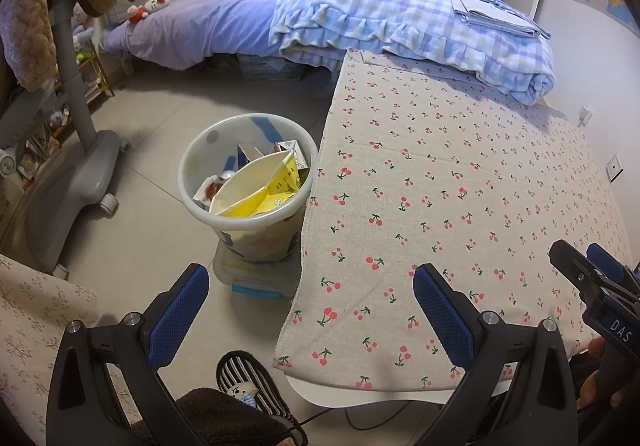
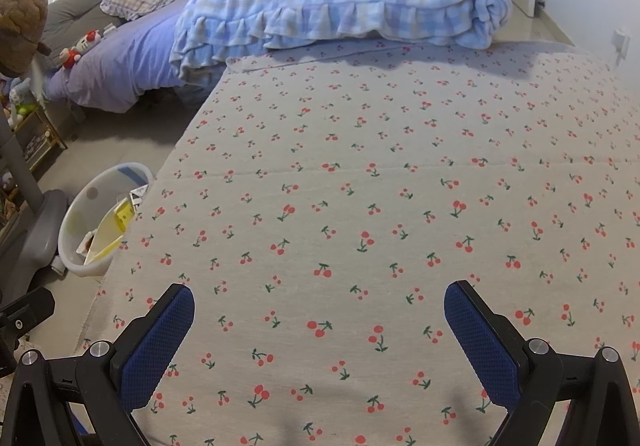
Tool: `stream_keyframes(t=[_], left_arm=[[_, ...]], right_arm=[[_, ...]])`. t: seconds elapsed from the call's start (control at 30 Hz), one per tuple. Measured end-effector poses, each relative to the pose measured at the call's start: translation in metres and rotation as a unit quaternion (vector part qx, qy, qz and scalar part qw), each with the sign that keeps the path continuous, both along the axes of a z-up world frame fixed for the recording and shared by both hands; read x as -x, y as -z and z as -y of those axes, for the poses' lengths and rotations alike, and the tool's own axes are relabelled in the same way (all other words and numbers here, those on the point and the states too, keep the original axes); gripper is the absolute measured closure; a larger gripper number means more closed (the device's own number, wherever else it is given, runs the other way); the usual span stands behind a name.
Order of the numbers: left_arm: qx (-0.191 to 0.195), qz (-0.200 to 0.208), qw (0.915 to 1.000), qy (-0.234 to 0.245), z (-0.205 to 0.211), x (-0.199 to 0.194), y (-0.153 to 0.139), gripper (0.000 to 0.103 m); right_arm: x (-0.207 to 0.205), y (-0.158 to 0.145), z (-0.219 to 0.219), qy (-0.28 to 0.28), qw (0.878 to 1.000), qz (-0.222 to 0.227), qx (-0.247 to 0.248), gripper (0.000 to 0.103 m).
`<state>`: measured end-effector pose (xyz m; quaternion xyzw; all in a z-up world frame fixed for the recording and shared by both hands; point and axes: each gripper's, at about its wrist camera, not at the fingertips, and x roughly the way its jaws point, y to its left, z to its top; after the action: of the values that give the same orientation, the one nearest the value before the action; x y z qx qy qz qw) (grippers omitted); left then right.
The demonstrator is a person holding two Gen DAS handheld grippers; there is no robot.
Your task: Collect trash
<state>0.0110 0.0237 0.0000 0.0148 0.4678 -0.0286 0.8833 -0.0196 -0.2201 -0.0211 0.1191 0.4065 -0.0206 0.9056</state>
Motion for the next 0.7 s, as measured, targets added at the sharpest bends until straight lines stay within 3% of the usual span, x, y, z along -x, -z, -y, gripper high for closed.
stream_keyframes(t=[0.7], left_arm=[[0.004,0.021,0.9997,-0.009,-0.0025,0.0040,-0.0073,0.000]], right_arm=[[0.0024,-0.0057,-0.0046,-0.002,1.000,0.013,-0.002,0.000]])
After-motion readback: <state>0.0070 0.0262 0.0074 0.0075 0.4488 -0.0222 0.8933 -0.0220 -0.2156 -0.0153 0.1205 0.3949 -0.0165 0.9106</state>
